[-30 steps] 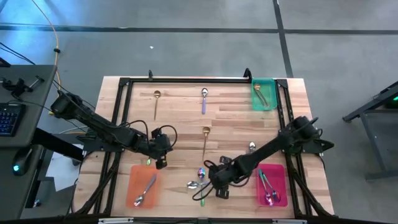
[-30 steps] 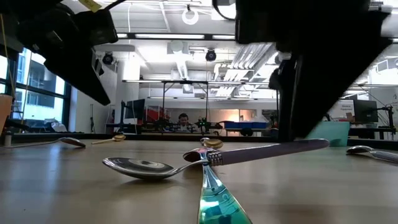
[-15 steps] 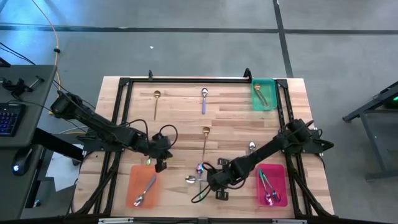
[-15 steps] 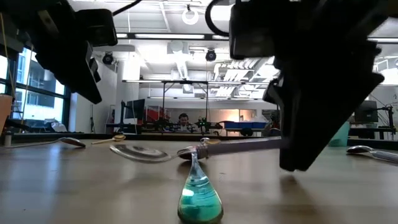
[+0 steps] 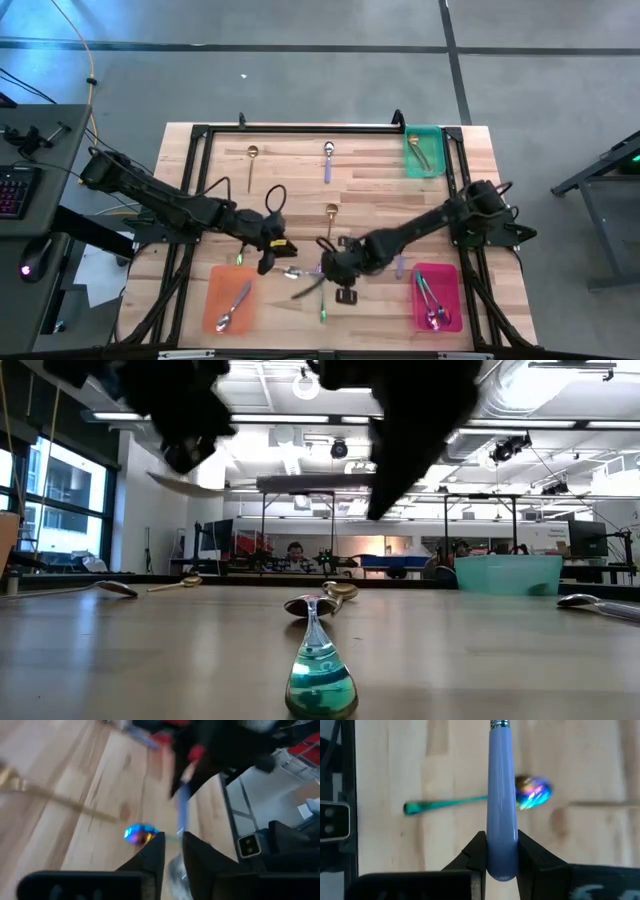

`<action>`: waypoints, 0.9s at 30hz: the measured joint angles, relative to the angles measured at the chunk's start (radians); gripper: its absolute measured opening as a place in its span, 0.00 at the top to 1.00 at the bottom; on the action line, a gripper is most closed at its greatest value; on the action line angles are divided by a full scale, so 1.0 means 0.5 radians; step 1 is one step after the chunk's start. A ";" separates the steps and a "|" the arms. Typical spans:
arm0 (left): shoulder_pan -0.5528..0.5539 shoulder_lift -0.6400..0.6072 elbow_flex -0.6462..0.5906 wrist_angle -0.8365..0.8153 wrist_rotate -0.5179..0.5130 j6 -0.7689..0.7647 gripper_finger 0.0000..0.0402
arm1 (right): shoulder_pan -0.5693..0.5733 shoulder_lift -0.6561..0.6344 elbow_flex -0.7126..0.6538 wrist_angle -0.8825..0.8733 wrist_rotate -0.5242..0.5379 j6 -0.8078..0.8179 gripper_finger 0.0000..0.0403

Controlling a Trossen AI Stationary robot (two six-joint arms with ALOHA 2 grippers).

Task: Sort silverware by color (type)
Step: Put the purple spoon into the orange bin

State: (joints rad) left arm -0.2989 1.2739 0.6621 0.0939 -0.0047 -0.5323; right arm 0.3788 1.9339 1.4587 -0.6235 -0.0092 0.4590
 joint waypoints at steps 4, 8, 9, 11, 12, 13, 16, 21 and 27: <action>-0.010 0.035 0.127 -0.113 -0.056 0.199 0.75 | -0.113 -0.001 0.057 0.003 -0.022 -0.150 0.91; -0.021 0.083 0.195 -0.235 -0.139 0.304 0.67 | -0.216 -0.001 0.128 0.007 -0.073 -0.259 0.91; -0.021 0.094 0.197 -0.262 -0.143 0.313 0.66 | -0.239 -0.001 0.141 0.017 -0.078 -0.286 0.91; -0.020 0.112 0.200 -0.261 -0.145 0.332 0.63 | -0.284 -0.001 0.171 0.010 -0.102 -0.293 0.91; -0.020 0.111 0.200 -0.263 -0.147 0.346 0.62 | -0.307 -0.001 0.190 0.010 -0.110 -0.293 0.91; -0.021 0.111 0.200 -0.255 -0.148 0.360 0.62 | -0.325 -0.001 0.206 0.017 -0.118 -0.293 0.91; -0.019 0.110 0.204 -0.273 -0.163 0.406 0.61 | -0.366 -0.001 0.238 0.009 -0.144 -0.295 0.91; -0.018 0.109 0.204 -0.460 -0.215 0.338 0.68 | -0.396 0.000 0.256 0.043 -0.160 -0.308 0.91; -0.018 0.110 0.204 -0.595 -0.217 0.312 0.91 | -0.403 0.000 0.255 0.058 -0.188 -0.309 0.91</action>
State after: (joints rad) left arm -0.3080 1.3289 0.7639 -0.2035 -0.1132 -0.3761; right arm 0.1772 1.9339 1.5864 -0.5946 -0.1031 0.3044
